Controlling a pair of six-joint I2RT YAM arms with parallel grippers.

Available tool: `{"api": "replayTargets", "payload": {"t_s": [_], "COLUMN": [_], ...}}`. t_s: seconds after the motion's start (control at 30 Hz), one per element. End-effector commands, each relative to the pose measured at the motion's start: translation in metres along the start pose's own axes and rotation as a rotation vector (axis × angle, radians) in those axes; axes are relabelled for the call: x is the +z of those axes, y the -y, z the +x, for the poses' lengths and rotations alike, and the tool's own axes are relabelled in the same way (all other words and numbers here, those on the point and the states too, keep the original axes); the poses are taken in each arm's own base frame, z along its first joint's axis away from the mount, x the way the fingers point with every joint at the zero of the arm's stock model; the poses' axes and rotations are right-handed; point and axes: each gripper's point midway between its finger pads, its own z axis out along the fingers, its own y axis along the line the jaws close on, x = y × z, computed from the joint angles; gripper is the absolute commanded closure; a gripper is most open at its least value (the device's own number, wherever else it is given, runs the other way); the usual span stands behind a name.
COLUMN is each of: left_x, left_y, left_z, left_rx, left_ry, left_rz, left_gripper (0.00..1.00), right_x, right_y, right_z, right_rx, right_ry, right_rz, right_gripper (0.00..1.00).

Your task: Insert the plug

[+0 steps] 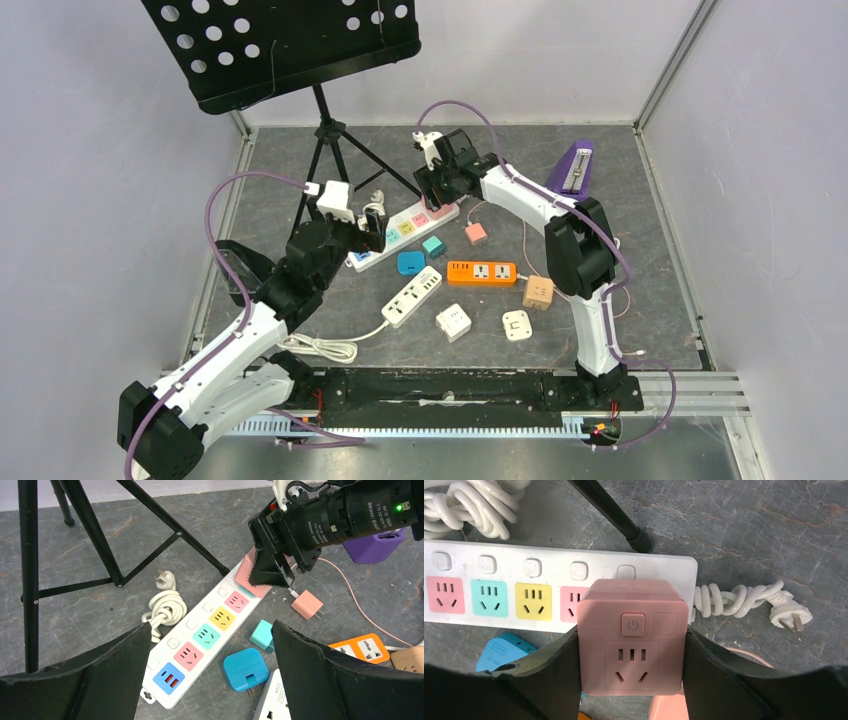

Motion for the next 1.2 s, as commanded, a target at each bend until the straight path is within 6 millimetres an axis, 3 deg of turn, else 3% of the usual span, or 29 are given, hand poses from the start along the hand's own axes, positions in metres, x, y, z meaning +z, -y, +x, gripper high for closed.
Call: {"api": "replayTargets", "payload": {"t_s": [0.0, 0.27, 0.6, 0.93, 1.17], "left_x": [0.0, 0.001, 0.0, -0.006, -0.005], "left_y": [-0.004, -0.006, -0.01, -0.009, -0.008], "left_z": [-0.019, -0.018, -0.014, -0.005, -0.003], "left_rx": [-0.024, -0.018, -0.047, -0.104, -0.112], "left_ry": [0.067, 0.065, 0.048, 0.042, 0.035], "left_rz": [-0.031, -0.039, -0.071, -0.059, -0.058], "left_gripper": [0.05, 0.05, 0.07, 0.07, 0.07], "right_x": [0.006, 0.002, -0.03, -0.028, -0.018], "right_y": [-0.012, -0.012, -0.013, -0.01, -0.008], "right_z": [0.004, 0.002, -0.044, -0.019, -0.017], "right_rx": [-0.029, -0.024, 0.075, 0.079, 0.038], "right_ry": [-0.006, 0.002, 0.097, 0.034, 0.062], "right_rz": [-0.069, -0.067, -0.051, -0.032, -0.028], "right_gripper": [1.0, 1.0, 1.0, 1.0, 1.0]}}
